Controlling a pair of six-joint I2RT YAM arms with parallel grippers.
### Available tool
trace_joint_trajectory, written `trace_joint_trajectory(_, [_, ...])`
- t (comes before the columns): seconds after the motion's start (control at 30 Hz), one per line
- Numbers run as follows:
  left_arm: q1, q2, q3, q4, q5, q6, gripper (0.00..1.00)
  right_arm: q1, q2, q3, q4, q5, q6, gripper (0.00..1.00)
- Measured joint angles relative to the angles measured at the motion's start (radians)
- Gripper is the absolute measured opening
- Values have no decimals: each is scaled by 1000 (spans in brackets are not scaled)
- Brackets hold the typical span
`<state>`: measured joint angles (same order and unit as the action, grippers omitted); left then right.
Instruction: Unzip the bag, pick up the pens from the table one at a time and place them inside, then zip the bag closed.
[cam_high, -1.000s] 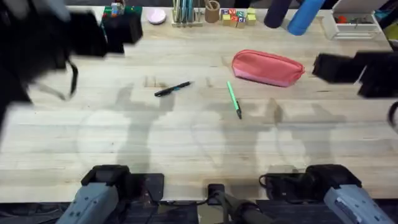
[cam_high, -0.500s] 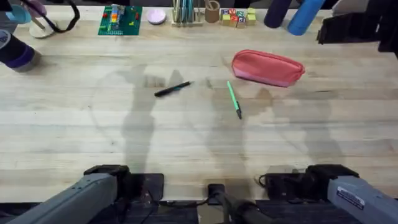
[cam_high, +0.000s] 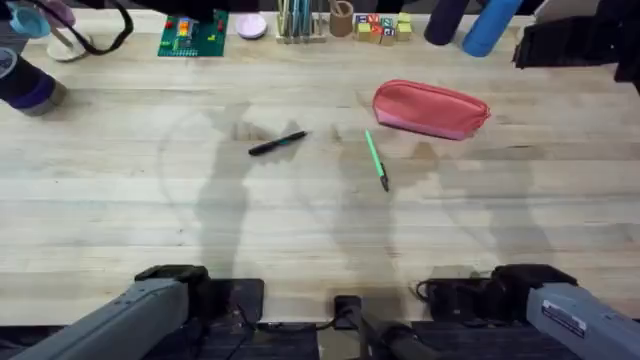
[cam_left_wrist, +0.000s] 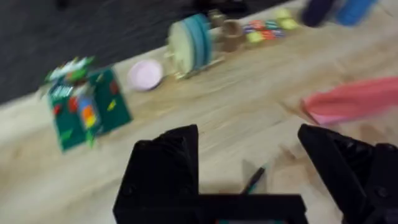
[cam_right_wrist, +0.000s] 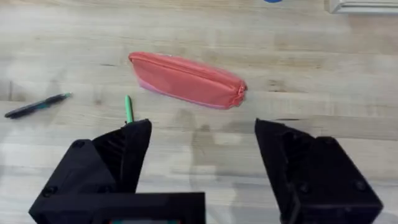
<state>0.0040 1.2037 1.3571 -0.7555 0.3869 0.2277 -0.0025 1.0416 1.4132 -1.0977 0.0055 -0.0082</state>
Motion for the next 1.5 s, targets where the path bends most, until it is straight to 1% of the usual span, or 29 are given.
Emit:
trace_joint_trajectory(0.1, [0, 12, 2, -1, 125, 135, 993, 0, 0, 0, 0, 0, 0, 995])
trace_joint_trajectory(0.17, [-6, 36, 5, -4, 192, 225, 993, 0, 0, 0, 0, 0, 0, 995])
trace_joint_trajectory(0.2, [-29, 84, 5, -5, 264, 348, 993, 0, 0, 0, 0, 0, 0, 995])
trace_joint_trajectory(0.33, [-85, 145, 5, 18, 319, 493, 993, 0, 0, 0, 0, 0, 0, 995])
trace_joint_trajectory(0.4, [-115, 168, 5, 58, 332, 546, 993, 0, 0, 0, 0, -2, 0, 996])
trace_joint_trajectory(0.47, [-147, 190, 5, 115, 343, 584, 993, 0, 0, 0, 0, -3, 0, 996])
trace_joint_trajectory(0.6, [-198, 228, 5, 202, 356, 623, 993, 0, 0, 0, 0, -3, 0, 996])
trace_joint_trajectory(0.73, [-225, 260, 5, 246, 361, 649, 993, 0, 0, 0, 0, -3, 0, 996])
trace_joint_trajectory(0.93, [-230, 274, 5, 240, 362, 661, 993, 0, 0, 0, 0, -3, 0, 996])
trace_joint_trajectory(1.13, [-249, 290, 5, 244, 366, 664, 993, 0, 0, 0, 0, -3, 0, 996])
trace_joint_trajectory(1.27, [-257, 353, 6, 261, 390, 664, 994, 0, 0, 0, 0, -3, 0, 996])
trace_joint_trajectory(1.4, [-258, 434, 6, 270, 431, 664, 994, 0, 0, 0, 0, -3, 0, 996])
trace_joint_trajectory(1.5, [-261, 475, 6, 275, 441, 664, 994, 0, 0, 0, 0, -3, 0, 996])
